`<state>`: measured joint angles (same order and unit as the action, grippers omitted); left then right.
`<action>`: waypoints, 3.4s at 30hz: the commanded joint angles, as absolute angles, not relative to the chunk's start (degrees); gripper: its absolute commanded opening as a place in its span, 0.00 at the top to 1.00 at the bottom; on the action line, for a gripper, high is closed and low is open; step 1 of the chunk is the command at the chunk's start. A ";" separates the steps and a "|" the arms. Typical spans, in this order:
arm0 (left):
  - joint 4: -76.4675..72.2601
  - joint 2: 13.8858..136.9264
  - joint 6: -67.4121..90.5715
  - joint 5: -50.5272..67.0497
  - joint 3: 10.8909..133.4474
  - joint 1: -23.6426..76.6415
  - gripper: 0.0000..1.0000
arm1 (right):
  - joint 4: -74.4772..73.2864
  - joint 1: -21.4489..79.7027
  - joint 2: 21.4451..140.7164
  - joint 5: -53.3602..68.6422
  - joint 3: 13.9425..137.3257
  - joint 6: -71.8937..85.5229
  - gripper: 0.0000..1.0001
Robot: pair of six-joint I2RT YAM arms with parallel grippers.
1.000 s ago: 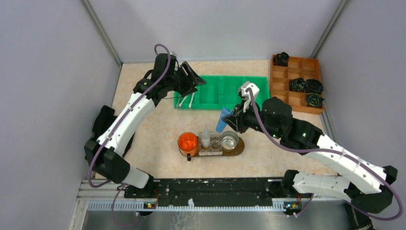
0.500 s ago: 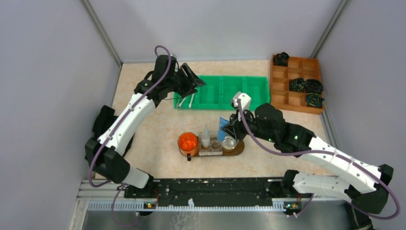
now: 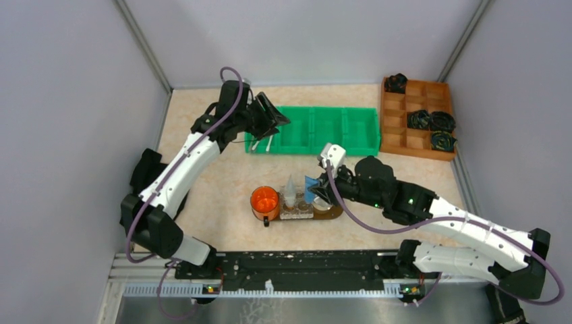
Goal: Prepare toiletry sets of a toothbrush and toothpaste on the tray
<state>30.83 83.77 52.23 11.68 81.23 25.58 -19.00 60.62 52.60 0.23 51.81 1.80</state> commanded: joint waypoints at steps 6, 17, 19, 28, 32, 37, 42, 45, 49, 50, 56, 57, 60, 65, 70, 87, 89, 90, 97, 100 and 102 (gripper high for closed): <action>28.54 83.14 51.51 12.95 79.46 25.11 0.41 | -11.75 61.92 53.43 -1.64 51.66 0.26 0.88; 28.29 81.77 51.09 13.03 78.15 25.04 0.41 | -7.53 64.33 57.52 -6.09 49.36 -1.89 0.88; 28.14 81.59 51.06 13.14 77.87 24.98 0.41 | -7.15 64.38 57.80 -6.80 49.14 -1.93 0.88; 27.42 81.19 50.98 13.98 77.12 24.82 0.41 | -4.51 64.42 58.06 -8.65 48.14 -1.93 0.88; 27.42 80.96 50.98 14.08 76.82 24.78 0.42 | -3.56 64.42 59.14 -8.67 48.36 -2.05 0.88; 27.31 80.50 50.89 14.00 76.51 24.76 0.42 | -1.07 64.41 60.12 -8.69 47.02 -1.86 0.88; 27.29 80.38 50.78 14.14 76.50 24.70 0.42 | -0.44 64.47 60.62 -8.67 45.83 -1.42 0.88; 27.20 80.34 50.74 14.23 76.51 24.67 0.42 | 0.31 64.45 60.48 -8.78 45.22 -1.12 0.88; 26.84 80.47 50.89 14.54 76.21 24.70 0.42 | 1.50 64.47 60.30 -9.01 44.30 -0.79 0.88; 26.81 80.48 50.89 14.63 76.08 24.69 0.42 | 1.76 64.43 60.29 -8.98 44.03 -0.79 0.88; 26.62 80.37 51.02 14.71 75.93 24.65 0.42 | 2.64 64.42 60.83 -9.46 43.12 -0.79 0.88; 26.62 80.31 50.97 14.69 75.94 24.68 0.42 | 2.76 64.42 61.04 -9.55 43.01 -0.83 0.88; 26.52 80.25 50.89 14.73 76.02 24.70 0.42 | 3.19 64.43 61.93 -9.58 42.74 -0.88 0.88; 26.46 80.22 50.81 14.65 76.11 24.65 0.42 | 4.75 64.41 62.80 -9.66 41.72 -0.45 0.88; 26.55 80.28 50.72 14.85 76.16 24.69 0.42 | 6.33 64.44 63.32 -9.97 40.35 1.01 0.88; 26.37 80.21 50.54 15.24 76.06 24.55 0.43 | 9.71 64.43 64.82 -14.39 37.35 1.91 0.88; 26.28 80.15 50.56 15.27 75.89 24.56 0.43 | 9.71 64.42 65.36 -14.75 37.39 1.51 0.88; 26.22 80.14 50.55 15.20 75.79 24.60 0.43 | 9.75 64.42 65.53 -14.96 37.33 1.45 0.88; 25.75 80.12 50.71 15.36 75.21 24.60 0.43 | 11.65 64.43 66.28 -15.81 35.91 1.58 0.88; 25.71 80.19 50.78 15.46 75.23 24.49 0.43 | 12.06 64.42 66.85 -16.24 35.86 1.49 0.88; 25.59 80.21 50.80 15.46 75.22 24.52 0.43 | 12.40 64.42 66.95 -16.48 35.71 1.49 0.88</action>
<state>26.94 81.49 51.35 14.61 75.90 24.91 7.94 63.75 66.61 -14.46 35.55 1.91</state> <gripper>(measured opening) 0.571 0.194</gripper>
